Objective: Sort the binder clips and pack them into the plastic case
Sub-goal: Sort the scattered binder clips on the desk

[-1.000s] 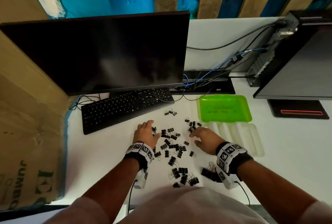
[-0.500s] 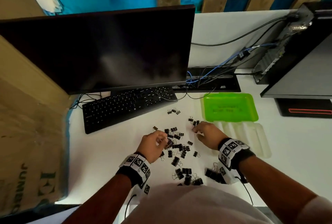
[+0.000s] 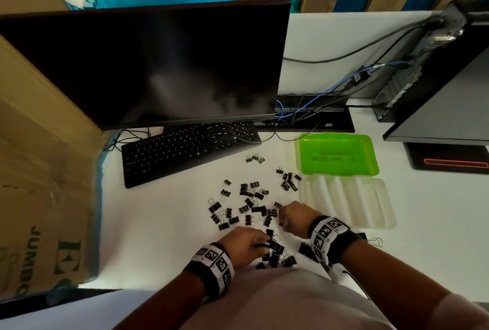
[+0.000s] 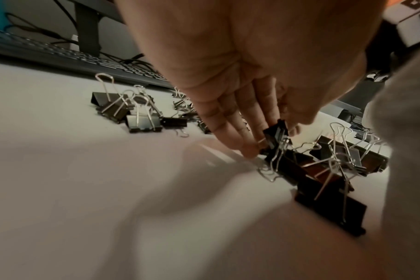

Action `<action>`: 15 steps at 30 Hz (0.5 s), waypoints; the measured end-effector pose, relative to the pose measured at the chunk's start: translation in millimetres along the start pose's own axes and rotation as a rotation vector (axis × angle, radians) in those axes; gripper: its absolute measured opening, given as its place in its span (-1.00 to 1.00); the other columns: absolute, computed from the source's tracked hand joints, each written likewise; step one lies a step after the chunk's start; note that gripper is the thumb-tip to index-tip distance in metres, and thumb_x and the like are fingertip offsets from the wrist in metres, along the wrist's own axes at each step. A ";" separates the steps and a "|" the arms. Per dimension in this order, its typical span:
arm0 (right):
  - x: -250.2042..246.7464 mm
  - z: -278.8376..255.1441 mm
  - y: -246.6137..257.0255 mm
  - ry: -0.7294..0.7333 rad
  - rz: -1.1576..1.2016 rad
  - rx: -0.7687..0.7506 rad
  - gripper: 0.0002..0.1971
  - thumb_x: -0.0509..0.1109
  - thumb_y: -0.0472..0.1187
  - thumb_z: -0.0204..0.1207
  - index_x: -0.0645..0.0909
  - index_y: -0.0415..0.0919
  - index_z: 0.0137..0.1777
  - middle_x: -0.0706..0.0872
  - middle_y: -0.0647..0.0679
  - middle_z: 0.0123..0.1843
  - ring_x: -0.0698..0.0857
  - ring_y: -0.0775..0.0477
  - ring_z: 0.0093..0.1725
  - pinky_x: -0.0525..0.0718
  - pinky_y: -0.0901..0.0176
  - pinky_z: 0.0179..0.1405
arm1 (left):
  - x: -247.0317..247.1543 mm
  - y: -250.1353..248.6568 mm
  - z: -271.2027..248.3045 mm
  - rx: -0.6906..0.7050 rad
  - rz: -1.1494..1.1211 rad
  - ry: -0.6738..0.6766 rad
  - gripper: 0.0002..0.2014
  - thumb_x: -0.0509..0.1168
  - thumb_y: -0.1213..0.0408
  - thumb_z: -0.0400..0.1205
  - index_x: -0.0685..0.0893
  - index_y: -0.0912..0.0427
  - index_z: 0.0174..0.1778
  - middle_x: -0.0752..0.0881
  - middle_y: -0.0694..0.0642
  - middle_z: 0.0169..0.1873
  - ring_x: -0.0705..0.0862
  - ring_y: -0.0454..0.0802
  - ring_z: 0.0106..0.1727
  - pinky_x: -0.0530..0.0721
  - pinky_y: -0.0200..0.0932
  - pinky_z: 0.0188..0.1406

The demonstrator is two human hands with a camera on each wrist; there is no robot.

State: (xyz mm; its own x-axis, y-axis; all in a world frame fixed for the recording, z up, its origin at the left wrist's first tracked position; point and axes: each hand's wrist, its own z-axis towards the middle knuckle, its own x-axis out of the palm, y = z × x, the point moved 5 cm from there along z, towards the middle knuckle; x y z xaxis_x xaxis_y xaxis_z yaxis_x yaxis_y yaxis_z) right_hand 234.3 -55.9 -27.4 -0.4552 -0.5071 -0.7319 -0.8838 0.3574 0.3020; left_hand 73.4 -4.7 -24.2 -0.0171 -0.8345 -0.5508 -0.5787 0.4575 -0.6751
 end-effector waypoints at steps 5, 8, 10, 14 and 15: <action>-24.4 5.2 5.7 -0.113 0.039 -0.026 -0.82 0.26 -0.20 0.50 0.67 -0.06 0.00 0.74 -0.14 0.07 0.71 -0.18 0.00 0.67 0.08 -0.05 | -31.3 5.2 -2.4 0.037 0.139 -0.227 -0.71 0.25 0.01 0.62 0.57 -0.13 0.25 0.61 -0.12 0.26 0.53 -0.15 0.26 0.49 -0.07 0.35; -42.3 10.9 -4.0 -0.185 0.048 0.020 -0.80 0.24 -0.21 0.51 0.64 -0.04 0.06 0.70 -0.12 0.14 0.69 -0.18 0.07 0.65 0.07 -0.01 | -54.0 29.4 -5.5 -0.050 0.324 -0.389 -0.60 0.34 0.09 0.55 0.47 -0.11 0.31 0.45 -0.13 0.35 0.41 -0.06 0.34 0.46 -0.06 0.32; -50.9 14.3 -10.0 -0.230 0.051 0.031 -0.73 0.25 -0.29 0.51 0.61 -0.08 0.16 0.63 -0.12 0.24 0.65 -0.18 0.17 0.65 0.03 0.12 | -56.6 47.7 -7.7 -0.146 0.293 -0.404 -0.54 0.40 0.18 0.52 0.46 -0.05 0.33 0.38 -0.07 0.37 0.40 -0.01 0.35 0.53 -0.04 0.27; -60.6 17.8 -12.1 -0.358 -0.036 0.044 -0.62 0.22 -0.49 0.43 0.56 -0.19 0.21 0.49 -0.14 0.22 0.53 -0.20 0.20 0.64 -0.03 0.12 | -55.4 63.8 -7.9 -0.157 0.110 -0.432 -0.60 0.42 0.28 0.53 0.52 0.04 0.27 0.39 -0.06 0.31 0.52 0.00 0.17 0.61 -0.08 0.19; -60.7 18.4 -11.5 -0.376 -0.064 0.055 -0.60 0.21 -0.52 0.41 0.55 -0.21 0.21 0.47 -0.16 0.22 0.52 -0.21 0.19 0.63 -0.03 0.13 | -56.1 65.3 -6.0 -0.146 0.075 -0.439 -0.61 0.43 0.29 0.52 0.53 0.05 0.26 0.40 -0.05 0.29 0.53 0.00 0.14 0.59 -0.13 0.19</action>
State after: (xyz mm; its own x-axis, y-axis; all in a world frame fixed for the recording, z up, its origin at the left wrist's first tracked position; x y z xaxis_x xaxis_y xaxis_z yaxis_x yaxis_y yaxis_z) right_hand 274.1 -14.8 2.3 -0.3191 -0.2104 -0.9241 -0.8973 0.3810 0.2231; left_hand 31.7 70.2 -34.4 0.2649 -0.5776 -0.7722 -0.6984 0.4372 -0.5666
